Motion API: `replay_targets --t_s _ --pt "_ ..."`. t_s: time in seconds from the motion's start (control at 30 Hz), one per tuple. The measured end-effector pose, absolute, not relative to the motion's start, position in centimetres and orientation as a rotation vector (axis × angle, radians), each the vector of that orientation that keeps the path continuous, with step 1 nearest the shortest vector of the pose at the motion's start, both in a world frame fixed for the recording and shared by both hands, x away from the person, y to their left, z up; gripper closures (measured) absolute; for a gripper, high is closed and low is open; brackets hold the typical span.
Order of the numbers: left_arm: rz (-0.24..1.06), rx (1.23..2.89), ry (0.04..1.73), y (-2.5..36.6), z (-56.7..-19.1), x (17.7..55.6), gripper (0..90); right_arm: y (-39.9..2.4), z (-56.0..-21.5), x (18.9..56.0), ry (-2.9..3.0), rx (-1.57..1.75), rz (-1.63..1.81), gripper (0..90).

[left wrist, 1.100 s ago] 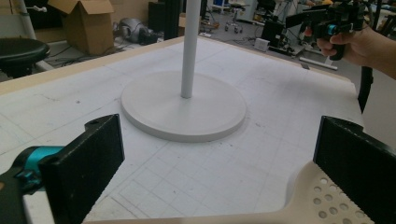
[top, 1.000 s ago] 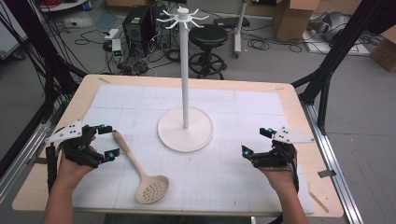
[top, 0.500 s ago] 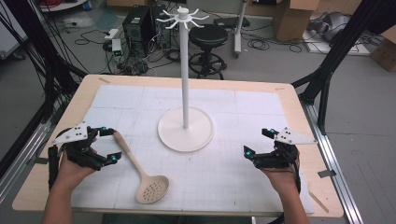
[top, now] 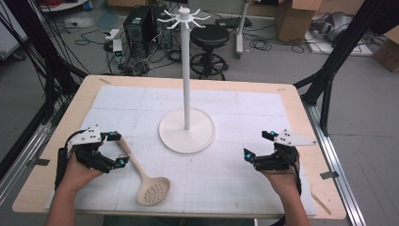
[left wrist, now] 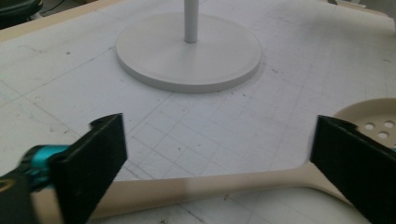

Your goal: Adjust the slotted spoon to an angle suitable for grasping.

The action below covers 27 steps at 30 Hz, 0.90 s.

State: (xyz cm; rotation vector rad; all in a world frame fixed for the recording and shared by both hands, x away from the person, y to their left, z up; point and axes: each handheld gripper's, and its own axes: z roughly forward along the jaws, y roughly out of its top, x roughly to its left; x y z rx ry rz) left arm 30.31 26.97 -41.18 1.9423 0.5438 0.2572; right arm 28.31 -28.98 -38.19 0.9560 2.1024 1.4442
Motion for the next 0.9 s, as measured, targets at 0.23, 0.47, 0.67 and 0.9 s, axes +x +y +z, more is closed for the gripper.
replay_targets --t_s 0.23,0.47,0.67,0.9 --pt "0.263 1.978 0.521 26.6 -40.2 30.5 17.3 -28.6 -38.0 28.4 2.111 0.952 1.449 1.0" --pt "0.291 2.241 0.446 24.6 -38.6 31.8 20.2 -28.7 -38.1 28.5 2.114 0.947 1.450 1.0" --pt "0.276 2.326 0.424 23.7 -38.9 32.5 18.8 -28.9 -38.2 28.4 2.112 0.958 1.452 1.0" --pt "0.224 2.462 0.402 22.5 -41.1 32.8 18.2 -29.0 -38.6 28.4 2.121 0.970 1.441 1.0"
